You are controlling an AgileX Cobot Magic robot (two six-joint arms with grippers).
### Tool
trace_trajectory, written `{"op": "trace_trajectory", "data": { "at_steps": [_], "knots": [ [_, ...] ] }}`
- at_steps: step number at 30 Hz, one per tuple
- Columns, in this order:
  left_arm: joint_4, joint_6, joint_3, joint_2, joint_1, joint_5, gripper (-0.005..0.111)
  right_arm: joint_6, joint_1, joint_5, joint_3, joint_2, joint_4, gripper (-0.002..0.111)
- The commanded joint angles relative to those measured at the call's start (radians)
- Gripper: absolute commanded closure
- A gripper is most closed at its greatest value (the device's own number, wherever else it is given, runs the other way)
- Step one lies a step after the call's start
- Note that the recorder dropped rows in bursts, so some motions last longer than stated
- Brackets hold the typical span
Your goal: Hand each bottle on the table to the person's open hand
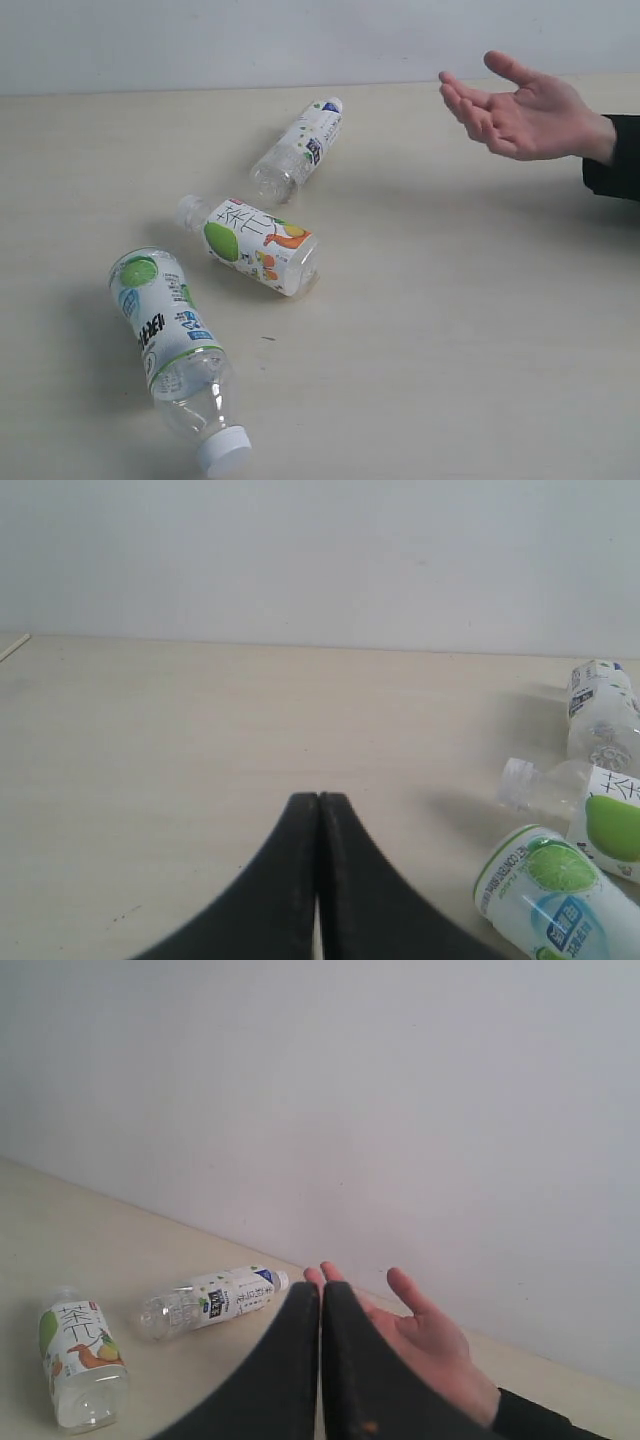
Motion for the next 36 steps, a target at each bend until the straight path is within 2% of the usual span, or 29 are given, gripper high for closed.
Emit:
{"op": "trace_trajectory", "data": {
  "at_steps": [1, 6, 19, 26, 36],
  "knots": [
    [0.003, -0.001, 0.001, -0.006, -0.001, -0.006, 0.107, -0.001, 0.001, -0.002, 0.006, -0.004, -0.004, 0.107],
    [0.003, -0.001, 0.001, -0.006, -0.001, -0.006, 0.107, 0.034, 0.001, -0.094, 0.006, -0.004, 0.023, 0.107],
    [0.003, -0.001, 0.001, -0.006, -0.001, -0.006, 0.107, 0.013, 0.001, -0.064, 0.008, -0.002, -0.009, 0.107],
    [0.003, -0.001, 0.001, -0.006, -0.001, -0.006, 0.107, 0.015, 0.001, -0.073, 0.006, 0.138, 0.007, 0.107],
    [0.003, -0.001, 0.001, -0.006, -0.001, -0.006, 0.107, -0.032, 0.001, -0.041, -0.077, 0.377, 0.151, 0.107]
  ]
}}
